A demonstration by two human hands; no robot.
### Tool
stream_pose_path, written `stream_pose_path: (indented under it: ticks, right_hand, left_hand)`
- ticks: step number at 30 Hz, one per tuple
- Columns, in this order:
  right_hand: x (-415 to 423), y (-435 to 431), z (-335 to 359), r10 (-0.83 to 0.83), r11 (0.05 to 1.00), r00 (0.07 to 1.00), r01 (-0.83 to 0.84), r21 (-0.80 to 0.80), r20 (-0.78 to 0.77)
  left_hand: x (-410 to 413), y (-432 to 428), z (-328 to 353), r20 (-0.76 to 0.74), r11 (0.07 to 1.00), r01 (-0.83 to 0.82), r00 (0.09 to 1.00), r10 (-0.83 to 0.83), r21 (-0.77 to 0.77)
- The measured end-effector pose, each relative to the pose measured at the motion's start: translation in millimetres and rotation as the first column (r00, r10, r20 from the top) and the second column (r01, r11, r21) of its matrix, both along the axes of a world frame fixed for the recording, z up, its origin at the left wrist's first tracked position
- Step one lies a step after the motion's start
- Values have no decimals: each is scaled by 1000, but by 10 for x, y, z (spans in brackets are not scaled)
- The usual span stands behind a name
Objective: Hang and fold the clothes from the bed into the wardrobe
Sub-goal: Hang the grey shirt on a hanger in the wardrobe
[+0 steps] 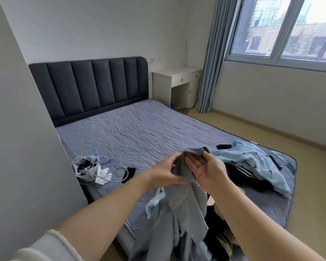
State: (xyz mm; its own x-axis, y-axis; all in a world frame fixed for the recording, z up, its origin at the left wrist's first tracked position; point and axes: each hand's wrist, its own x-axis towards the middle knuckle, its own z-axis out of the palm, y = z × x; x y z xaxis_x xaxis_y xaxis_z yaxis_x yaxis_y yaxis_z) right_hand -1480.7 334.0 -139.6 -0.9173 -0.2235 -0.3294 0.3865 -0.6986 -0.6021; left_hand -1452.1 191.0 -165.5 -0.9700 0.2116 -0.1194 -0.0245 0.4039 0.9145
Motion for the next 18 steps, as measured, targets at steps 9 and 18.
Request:
stream_pose_path:
  ticks: [9, 18]
  right_hand:
    - [-59, 66, 100, 220, 687, 938, 45, 725, -267]
    - [-210, -309, 632, 669, 305, 609, 297, 905, -425]
  left_hand:
    - [-224, -171, 455, -299, 880, -468, 853, 428, -76]
    - [-144, -380, 1357, -322, 980, -66, 938, 125, 190]
